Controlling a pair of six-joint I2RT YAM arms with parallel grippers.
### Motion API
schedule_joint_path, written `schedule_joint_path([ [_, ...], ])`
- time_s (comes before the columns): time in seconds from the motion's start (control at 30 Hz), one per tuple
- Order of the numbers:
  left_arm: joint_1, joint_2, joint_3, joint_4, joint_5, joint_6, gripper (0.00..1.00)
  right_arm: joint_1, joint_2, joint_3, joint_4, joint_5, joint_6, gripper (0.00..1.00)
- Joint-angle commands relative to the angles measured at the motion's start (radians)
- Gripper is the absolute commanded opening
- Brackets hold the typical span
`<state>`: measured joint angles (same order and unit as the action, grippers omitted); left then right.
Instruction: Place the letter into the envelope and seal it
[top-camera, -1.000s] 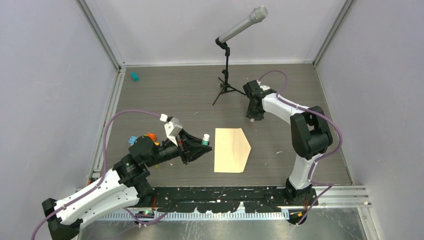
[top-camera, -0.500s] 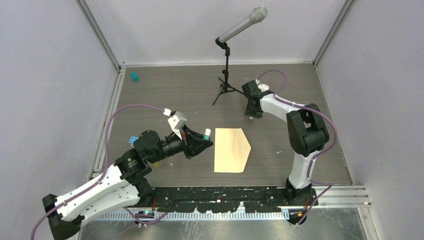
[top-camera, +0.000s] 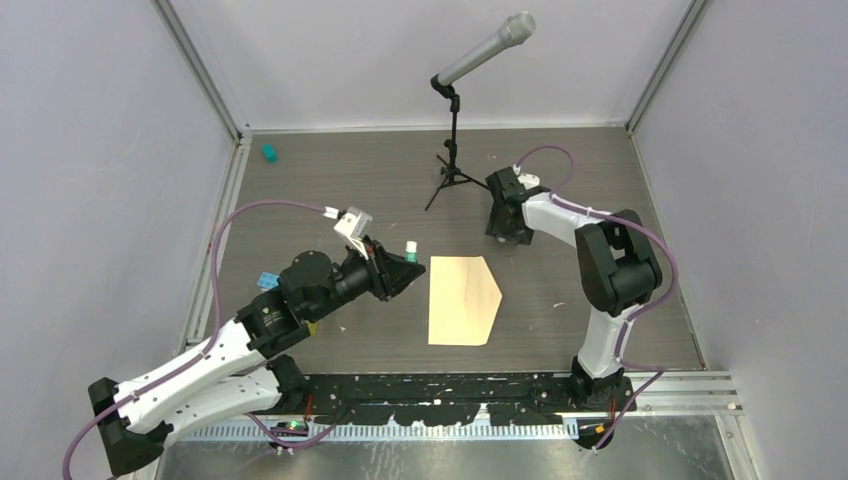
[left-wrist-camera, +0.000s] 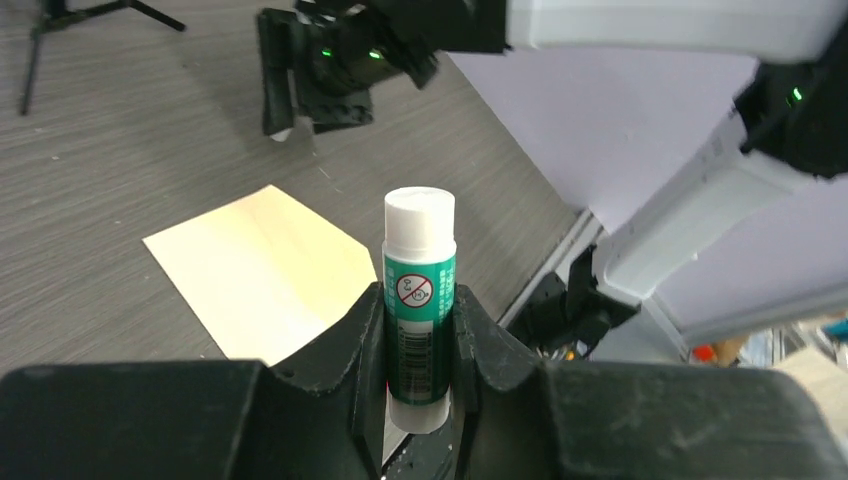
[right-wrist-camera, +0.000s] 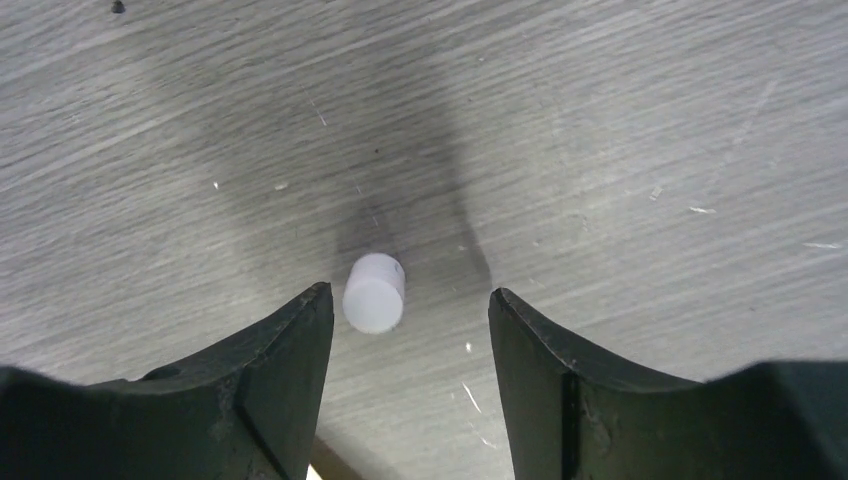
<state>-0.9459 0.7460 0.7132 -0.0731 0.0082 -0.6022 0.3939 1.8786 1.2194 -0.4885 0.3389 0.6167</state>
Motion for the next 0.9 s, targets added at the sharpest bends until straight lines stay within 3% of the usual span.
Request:
schedule_joint_path([
  [0.0,0.007,-0.017,0.049,0.006,-0.228,-0.136,0.0,-0.006,-0.173,0.005,-0.022,0.028,-0.007,0.64],
  [0.13,0.013,0.01,0.078,-0.017,-0.366,-0.273,0.0,-0.007,-0.351,-0.02,-0.055,-0.014,0.004,0.64],
  [0.3,0.021,0.066,0.07,0.024,-0.444,-0.473,0.0,0.027,-0.598,-0.141,0.032,-0.181,0.052,0.64],
  [0.53,0.03,0.146,0.083,0.058,-0.477,-0.697,0.0,0.254,-0.902,-0.278,0.213,-0.188,0.068,0.63],
  [0.67,0.03,0.187,0.128,0.02,-0.495,-0.753,0.0,0.363,-0.959,-0.296,0.306,-0.222,0.04,0.6],
  [0.87,0.03,0.23,0.171,-0.021,-0.474,-0.814,0.0,0.497,-0.899,-0.234,0.36,-0.224,-0.063,0.58],
])
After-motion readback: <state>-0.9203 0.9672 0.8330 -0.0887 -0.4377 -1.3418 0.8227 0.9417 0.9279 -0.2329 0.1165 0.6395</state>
